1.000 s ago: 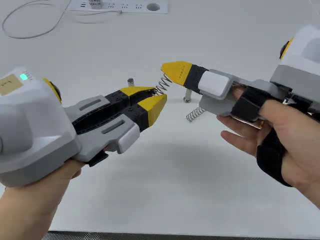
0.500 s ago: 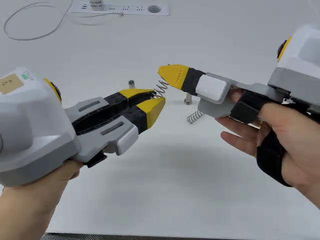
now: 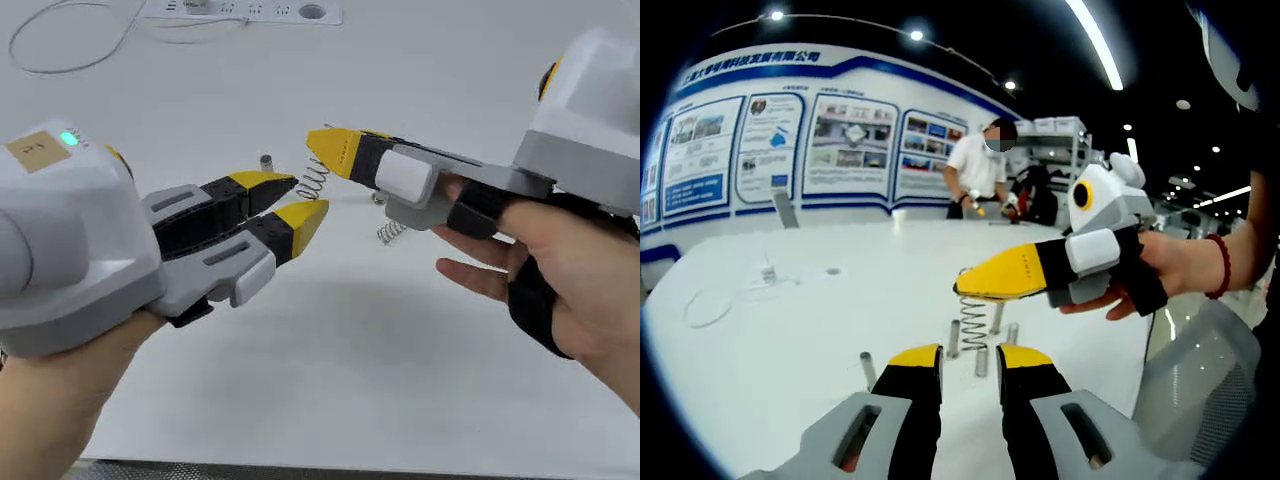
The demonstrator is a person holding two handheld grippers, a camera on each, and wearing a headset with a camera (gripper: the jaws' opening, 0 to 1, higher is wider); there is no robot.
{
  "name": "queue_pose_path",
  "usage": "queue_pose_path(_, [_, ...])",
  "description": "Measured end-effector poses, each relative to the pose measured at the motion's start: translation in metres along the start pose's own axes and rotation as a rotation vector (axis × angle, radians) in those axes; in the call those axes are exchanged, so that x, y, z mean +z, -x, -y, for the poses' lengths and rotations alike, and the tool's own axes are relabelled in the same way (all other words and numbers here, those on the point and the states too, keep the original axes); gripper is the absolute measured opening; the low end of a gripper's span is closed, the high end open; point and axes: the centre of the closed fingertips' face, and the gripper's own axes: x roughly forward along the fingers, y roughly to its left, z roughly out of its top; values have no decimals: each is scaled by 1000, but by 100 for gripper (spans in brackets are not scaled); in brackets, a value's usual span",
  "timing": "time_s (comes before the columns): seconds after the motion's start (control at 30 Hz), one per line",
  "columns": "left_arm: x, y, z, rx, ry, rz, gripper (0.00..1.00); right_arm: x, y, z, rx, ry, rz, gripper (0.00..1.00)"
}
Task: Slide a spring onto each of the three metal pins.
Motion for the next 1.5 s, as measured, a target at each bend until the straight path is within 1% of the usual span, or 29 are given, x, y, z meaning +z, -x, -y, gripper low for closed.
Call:
queue_pose_path(0.07, [-2, 1, -3, 11, -12, -10, 24, 0, -4, 0, -1, 28, -1, 11])
queue_pose_path(0.13, [-4, 1, -5, 20, -17, -20, 28, 1, -6, 2, 1, 42, -2, 11])
queue_pose_path(0.23, [-9, 2, -9, 41, -36, -36, 35, 3, -13, 2, 2, 126, -2, 11])
queue_pose_path(0.37, [-12, 3, -14, 64, -26, -47, 45, 7, -24, 4, 10, 194, -3, 11])
queue_pose_path(0.47, [-14, 4, -17, 82, -36, -49, 50, 9, -30, 4, 11, 231, -2, 11])
queue_pose_path(0.5, [-13, 4, -18, 86, -37, -48, 53, 9, -31, 5, 11, 233, -2, 11])
queue_pose_path(0.6, [-13, 4, -21, 99, -39, -42, 58, 11, -37, 8, 10, 241, -1, 11])
queue_pose_path(0.73, [-15, 5, -25, 120, -39, -49, 63, 13, -45, 13, 5, 262, 1, 11])
queue_pose_path(0.8, [-17, 5, -25, 122, -42, -54, 66, 15, -52, 18, 1, 273, 1, 11])
queue_pose_path(1.0, [-24, 5, -24, 121, -40, -72, 74, 14, -63, 28, -7, 311, -10, 11])
queue_pose_path(1.17, [-27, 5, -25, 126, -44, -77, 82, 12, -71, 32, -14, 346, -12, 11])
queue_pose_path(1.27, [-28, 5, -26, 130, -38, -76, 87, 9, -78, 33, -8, 374, -17, 11])
queue_pose_path(1.33, [-28, 6, -28, 137, -41, -79, 89, 5, -82, 36, -13, 423, -38, 11])
queue_pose_path(1.37, [-28, 6, -28, 140, -43, -79, 91, 3, -84, 36, -14, 443, -40, 11])
queue_pose_path(1.43, [-28, 6, -29, 142, -45, -76, 93, 1, -86, 34, -10, 454, -44, 11])
queue_pose_path(1.5, [-28, 6, -29, 145, -40, -73, 95, -3, -89, 34, -10, 487, -56, 11])
